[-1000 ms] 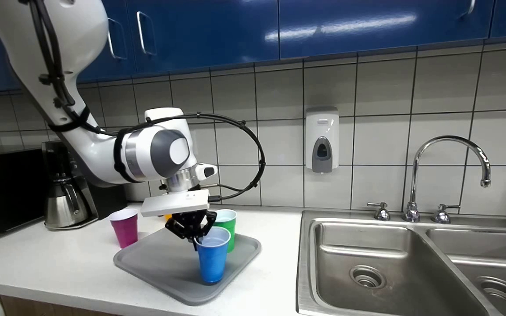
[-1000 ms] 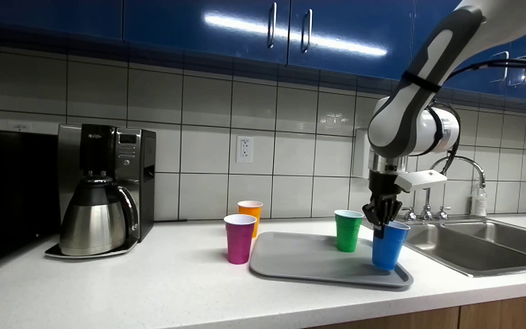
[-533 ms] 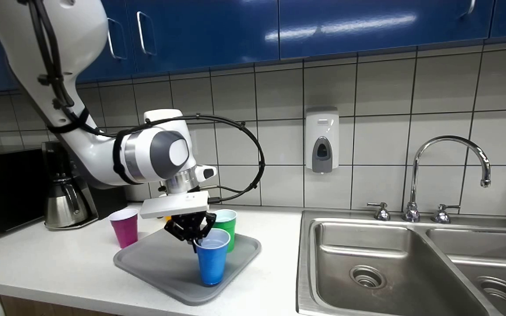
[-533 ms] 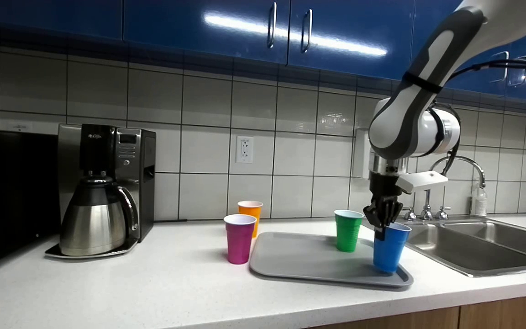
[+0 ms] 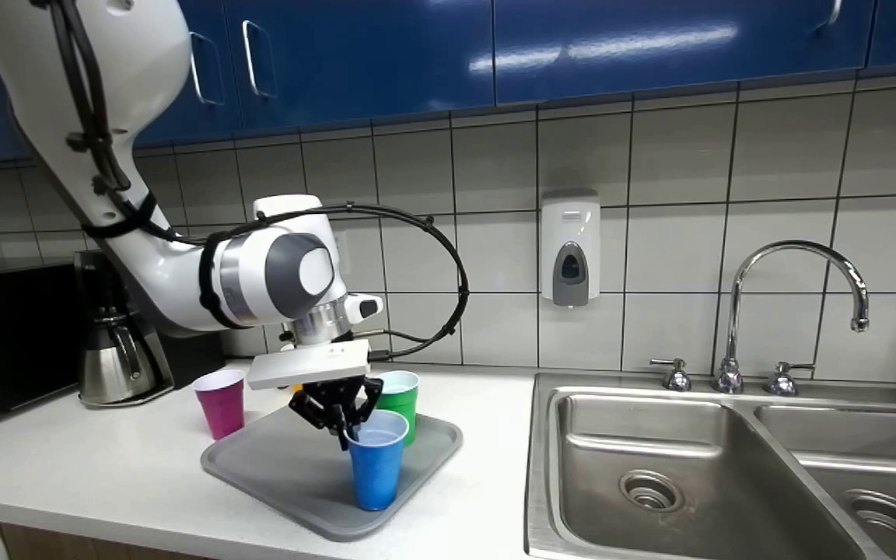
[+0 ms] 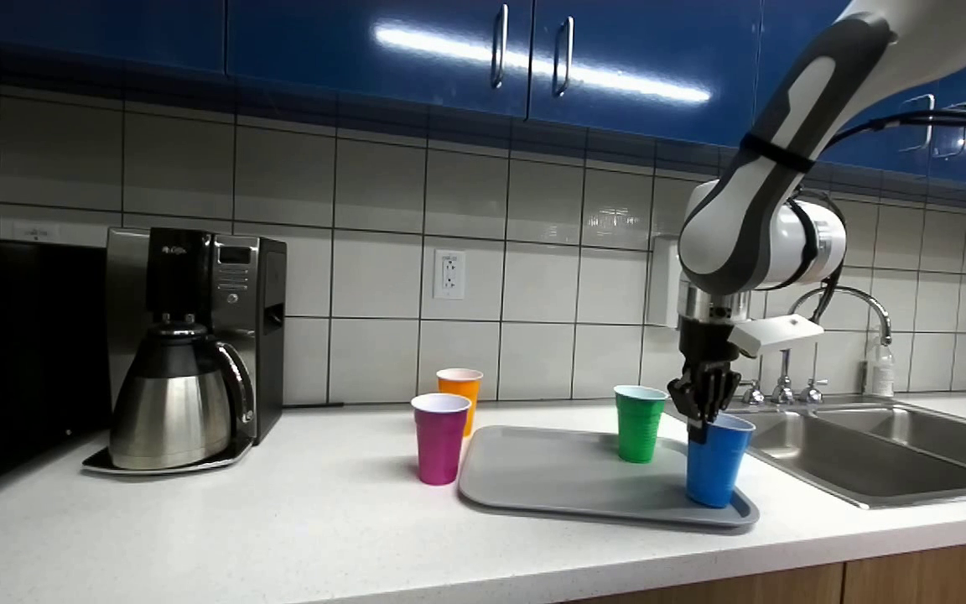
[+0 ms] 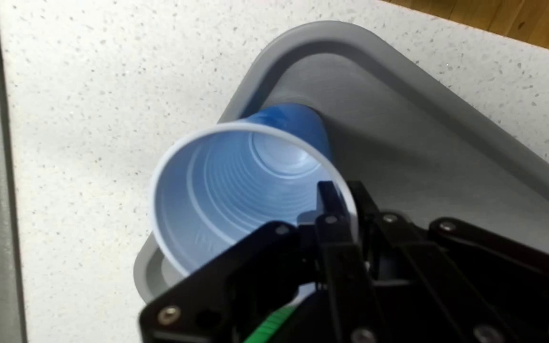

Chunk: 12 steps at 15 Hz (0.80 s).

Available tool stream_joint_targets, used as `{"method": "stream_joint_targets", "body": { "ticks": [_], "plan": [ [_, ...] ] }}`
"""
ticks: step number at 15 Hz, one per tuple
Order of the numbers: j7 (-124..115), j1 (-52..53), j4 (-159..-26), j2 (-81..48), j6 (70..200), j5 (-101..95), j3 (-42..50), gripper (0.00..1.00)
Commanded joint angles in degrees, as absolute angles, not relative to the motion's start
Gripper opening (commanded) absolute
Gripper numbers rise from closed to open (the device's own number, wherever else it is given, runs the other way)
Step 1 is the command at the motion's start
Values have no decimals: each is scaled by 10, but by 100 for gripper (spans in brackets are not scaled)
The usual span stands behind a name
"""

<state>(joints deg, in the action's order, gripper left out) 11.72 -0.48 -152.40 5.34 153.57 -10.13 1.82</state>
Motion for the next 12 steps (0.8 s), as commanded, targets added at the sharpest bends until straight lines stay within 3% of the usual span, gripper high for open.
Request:
{"method": "stream_joint_targets", "body": {
  "ticks": [1, 9, 12],
  "plan": [
    [92, -9, -1535, 63, 1544, -128, 11, 40],
    [100, -5, -1542, 74, 1533, -110, 12, 96],
    [111, 1, -1541, 81, 1520, -85, 13, 100]
  ]
}}
